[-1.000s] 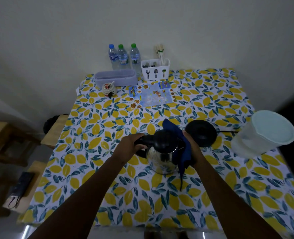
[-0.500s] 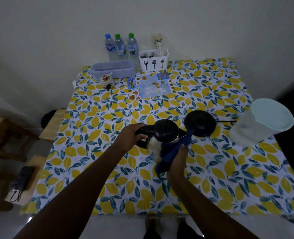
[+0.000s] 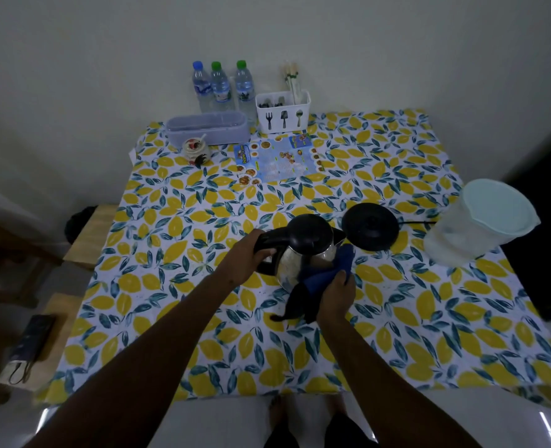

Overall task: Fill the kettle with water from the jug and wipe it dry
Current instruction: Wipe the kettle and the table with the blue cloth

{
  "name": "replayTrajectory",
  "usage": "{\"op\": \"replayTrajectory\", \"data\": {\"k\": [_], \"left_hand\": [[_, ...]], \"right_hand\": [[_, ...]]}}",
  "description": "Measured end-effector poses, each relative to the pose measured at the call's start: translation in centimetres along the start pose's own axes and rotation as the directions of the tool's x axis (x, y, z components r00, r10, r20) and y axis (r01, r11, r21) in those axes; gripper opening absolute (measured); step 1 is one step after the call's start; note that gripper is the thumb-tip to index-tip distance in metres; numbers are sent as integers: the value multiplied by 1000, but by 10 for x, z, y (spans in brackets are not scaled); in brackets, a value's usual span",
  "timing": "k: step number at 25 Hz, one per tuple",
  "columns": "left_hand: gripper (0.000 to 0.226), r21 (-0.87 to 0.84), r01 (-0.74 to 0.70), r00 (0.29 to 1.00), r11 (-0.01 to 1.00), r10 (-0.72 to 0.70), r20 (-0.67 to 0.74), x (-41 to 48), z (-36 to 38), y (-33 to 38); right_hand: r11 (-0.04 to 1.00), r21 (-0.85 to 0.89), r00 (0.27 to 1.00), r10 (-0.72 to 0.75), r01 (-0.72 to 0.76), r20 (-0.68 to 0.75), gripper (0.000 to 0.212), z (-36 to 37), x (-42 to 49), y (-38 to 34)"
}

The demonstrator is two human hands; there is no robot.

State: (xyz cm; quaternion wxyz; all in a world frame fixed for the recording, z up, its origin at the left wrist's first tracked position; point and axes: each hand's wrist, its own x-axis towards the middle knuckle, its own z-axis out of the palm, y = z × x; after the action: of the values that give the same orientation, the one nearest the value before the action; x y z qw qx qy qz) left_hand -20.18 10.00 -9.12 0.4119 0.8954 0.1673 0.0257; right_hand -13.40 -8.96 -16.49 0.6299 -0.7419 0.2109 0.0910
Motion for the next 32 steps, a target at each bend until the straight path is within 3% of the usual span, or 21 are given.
{"op": "replayTrajectory", "data": {"k": [3,6,8,11,13,15,17,19,21,23,25,29,32], "left_hand": [[26,-63,3,996,998,-8,-90,-2,12,-2],[22,-90,19,987,996,-33,-155,9,13,1],[21,-97,2,980,995,-21,-196,19,11,3],[24,-66,33,971,997,-48,-235,38,6,4],[27,-76,60,968,995,-77,-239,48,5,3],[29,-78,54,963,996,-72,-258,51,8,-4],[44,-72,115,958,991,-129,-254,44,16,-19],[74,-61,263,953,963,-269,-142,25,33,-40],[85,121,312,946,942,-319,51,-3,55,-66],[84,347,252,930,903,-325,171,-34,77,-86],[86,426,250,922,870,-348,170,-58,92,-97],[98,428,421,877,800,-479,32,-91,102,-112],[101,460,383,882,801,-465,76,-95,99,-122]], "right_hand": [[939,-200,960,-271,280,71,34,-19,13,-7],[740,-397,836,-522,542,168,29,-34,34,-14],[582,-545,781,-568,604,259,29,-37,49,-13],[319,-745,775,-489,585,399,37,-36,64,0],[179,-839,847,-263,514,462,51,-32,69,10],[96,-859,862,-115,504,493,62,-30,76,25],[81,-844,846,-111,530,521,65,-31,81,39],[101,-836,839,-148,539,523,63,-30,83,45],[124,-835,840,-173,536,514,60,-29,82,48],[115,-822,824,-196,558,532,57,-27,74,52],[83,-786,782,-210,613,587,56,-25,53,60],[-50,-616,596,-202,786,777,54,-12,-6,93],[-17,-583,570,-185,813,800,55,46,-21,82]]}}
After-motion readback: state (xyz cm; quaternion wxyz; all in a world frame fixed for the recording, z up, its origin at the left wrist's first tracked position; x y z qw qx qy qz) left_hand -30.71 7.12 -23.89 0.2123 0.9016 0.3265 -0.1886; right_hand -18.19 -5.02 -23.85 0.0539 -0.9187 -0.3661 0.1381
